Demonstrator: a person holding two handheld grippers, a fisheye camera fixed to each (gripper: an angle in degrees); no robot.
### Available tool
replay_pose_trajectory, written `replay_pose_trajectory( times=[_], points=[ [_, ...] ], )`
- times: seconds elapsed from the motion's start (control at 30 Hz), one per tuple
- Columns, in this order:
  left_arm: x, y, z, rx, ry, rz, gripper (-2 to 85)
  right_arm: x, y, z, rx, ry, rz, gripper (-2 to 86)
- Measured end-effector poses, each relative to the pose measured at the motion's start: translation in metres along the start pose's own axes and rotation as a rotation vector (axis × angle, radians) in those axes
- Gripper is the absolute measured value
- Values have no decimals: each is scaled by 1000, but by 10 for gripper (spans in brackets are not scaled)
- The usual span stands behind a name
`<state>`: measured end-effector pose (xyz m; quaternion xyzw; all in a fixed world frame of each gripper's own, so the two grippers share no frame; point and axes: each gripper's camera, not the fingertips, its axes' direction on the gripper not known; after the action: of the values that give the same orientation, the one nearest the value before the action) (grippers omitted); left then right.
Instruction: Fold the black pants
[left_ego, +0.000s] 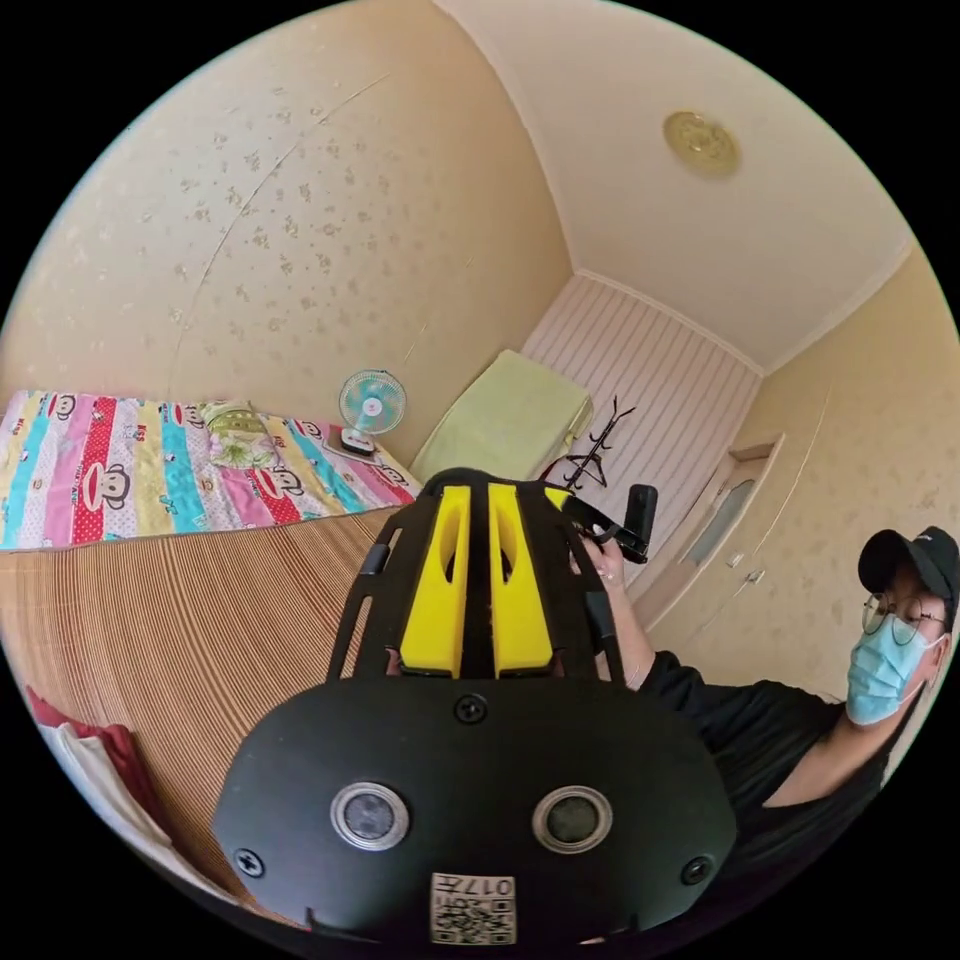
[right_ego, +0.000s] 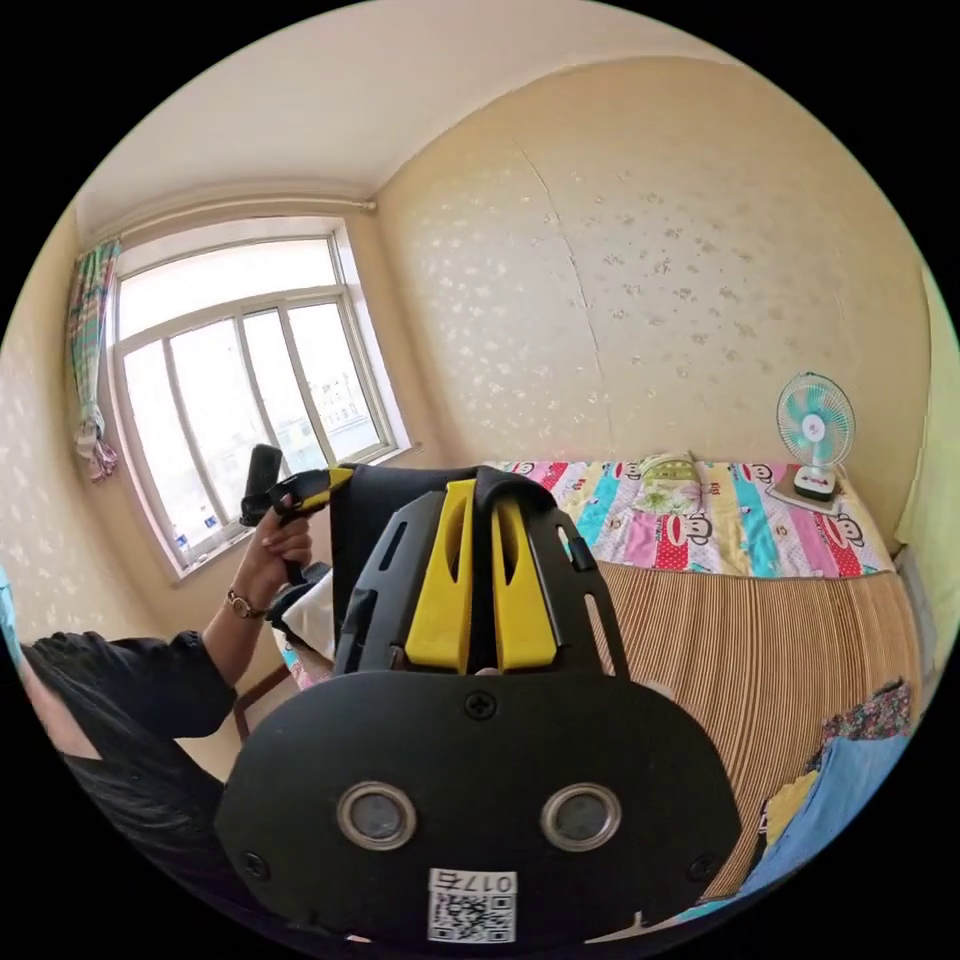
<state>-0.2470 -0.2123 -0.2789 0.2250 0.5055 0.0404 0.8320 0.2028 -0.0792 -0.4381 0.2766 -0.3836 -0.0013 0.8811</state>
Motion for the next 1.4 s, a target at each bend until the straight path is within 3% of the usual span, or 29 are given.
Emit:
replay_pose_trajectory(
  times=[0.13, 0.2, 0.3, 0.4, 0.47, 0.5, 0.53, 0.6, 0.73, 0.87, 0.97, 1.03, 1.17, 1.33, 1.4],
  points=[
    [-23, 9, 21, -11, 1, 1, 39, 22, 28, 32, 21, -62, 5, 12],
    [-43, 53, 41, -101, -75, -23, 44, 29, 68, 50, -41, -82, 2, 13],
    [-82, 146, 86, -333, -178, -81, 57, 42, 173, 92, -243, -22, 13, 20],
    [-127, 258, 129, -582, -258, -245, 67, 65, 302, 135, -532, 42, 192, 34],
    [-144, 308, 133, -623, -226, -363, 79, 63, 383, 136, -691, 150, 289, 59],
    [-152, 327, 126, -588, -192, -452, 92, 59, 391, 124, -621, 159, 283, 66],
    [-156, 333, 121, -558, -169, -497, 99, 57, 397, 97, -494, 188, 327, 75],
    [-173, 332, 106, -421, -67, -617, 127, 74, 390, 74, -431, 199, 422, 83],
    [-201, 281, 121, -380, -66, -613, 152, 147, 344, 59, -274, 65, 585, 121],
    [-237, 225, 194, -516, -128, -542, 176, 227, 311, 117, -357, -28, 713, 158],
    [-257, 227, 247, -615, -45, -613, 163, 255, 322, 170, -500, -194, 834, 151],
    [-256, 225, 247, -588, -98, -642, 140, 255, 318, 170, -513, -183, 810, 136],
    [-242, 236, 230, -600, -64, -741, 112, 244, 328, 149, -667, -364, 799, 104],
    [-188, 251, 175, -549, 13, -779, 70, 194, 326, 82, -500, -623, 729, 87],
    [-158, 238, 135, -438, 19, -765, 66, 171, 299, 67, -444, -684, 643, 95]
  ],
)
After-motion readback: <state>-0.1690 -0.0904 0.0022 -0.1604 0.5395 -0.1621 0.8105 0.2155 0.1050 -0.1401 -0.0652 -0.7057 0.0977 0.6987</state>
